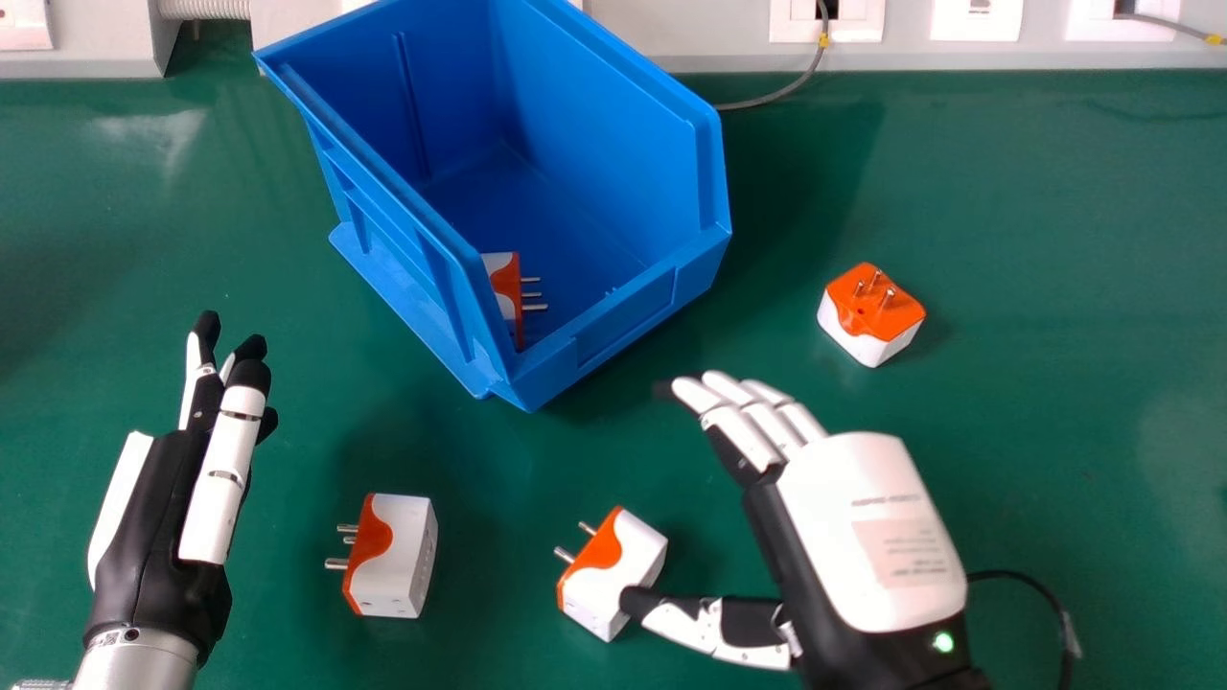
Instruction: Pick all objects and put in blue box
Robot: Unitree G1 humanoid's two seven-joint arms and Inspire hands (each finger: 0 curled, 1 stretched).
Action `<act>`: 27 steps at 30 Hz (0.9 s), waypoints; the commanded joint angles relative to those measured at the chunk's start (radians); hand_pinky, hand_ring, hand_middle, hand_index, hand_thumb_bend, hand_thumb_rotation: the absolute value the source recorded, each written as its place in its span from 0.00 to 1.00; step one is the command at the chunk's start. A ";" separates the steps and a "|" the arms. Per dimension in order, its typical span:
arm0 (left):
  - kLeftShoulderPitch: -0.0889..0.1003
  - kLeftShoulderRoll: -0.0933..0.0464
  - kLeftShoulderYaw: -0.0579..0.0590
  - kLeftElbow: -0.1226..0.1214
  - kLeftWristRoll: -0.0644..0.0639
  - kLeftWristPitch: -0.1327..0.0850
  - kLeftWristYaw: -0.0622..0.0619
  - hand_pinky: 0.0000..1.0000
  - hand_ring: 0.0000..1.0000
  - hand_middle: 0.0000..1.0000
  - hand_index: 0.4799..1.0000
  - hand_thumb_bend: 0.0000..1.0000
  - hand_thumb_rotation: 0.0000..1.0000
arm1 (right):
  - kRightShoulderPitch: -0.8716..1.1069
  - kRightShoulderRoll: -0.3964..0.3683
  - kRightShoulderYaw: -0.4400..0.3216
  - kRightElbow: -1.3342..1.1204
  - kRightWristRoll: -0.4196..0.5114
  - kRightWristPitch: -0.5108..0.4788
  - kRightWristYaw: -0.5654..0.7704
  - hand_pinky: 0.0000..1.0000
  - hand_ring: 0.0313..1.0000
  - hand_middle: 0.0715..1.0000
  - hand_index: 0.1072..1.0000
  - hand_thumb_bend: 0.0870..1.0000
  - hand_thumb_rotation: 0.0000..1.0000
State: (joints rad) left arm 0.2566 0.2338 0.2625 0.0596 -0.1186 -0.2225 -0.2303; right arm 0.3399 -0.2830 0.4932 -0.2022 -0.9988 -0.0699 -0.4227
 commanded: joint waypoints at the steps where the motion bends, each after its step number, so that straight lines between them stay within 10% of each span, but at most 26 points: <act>1: -0.010 0.012 0.010 -0.009 0.000 -0.026 0.004 0.96 0.99 0.99 1.00 0.36 1.00 | -0.009 0.019 0.014 0.020 -0.022 0.010 -0.012 0.68 0.80 0.81 0.78 0.46 0.35; 27: -0.001 0.015 0.007 -0.026 -0.013 -0.018 0.001 0.96 0.99 0.99 1.00 0.37 1.00 | -0.122 0.132 0.119 0.197 -0.044 0.154 0.074 0.69 0.79 0.81 0.78 0.57 0.46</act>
State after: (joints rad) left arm 0.2597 0.2426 0.2620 0.0555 -0.1195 -0.2297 -0.2295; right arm 0.2366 -0.1618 0.6065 -0.0017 -1.0331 0.0768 -0.3495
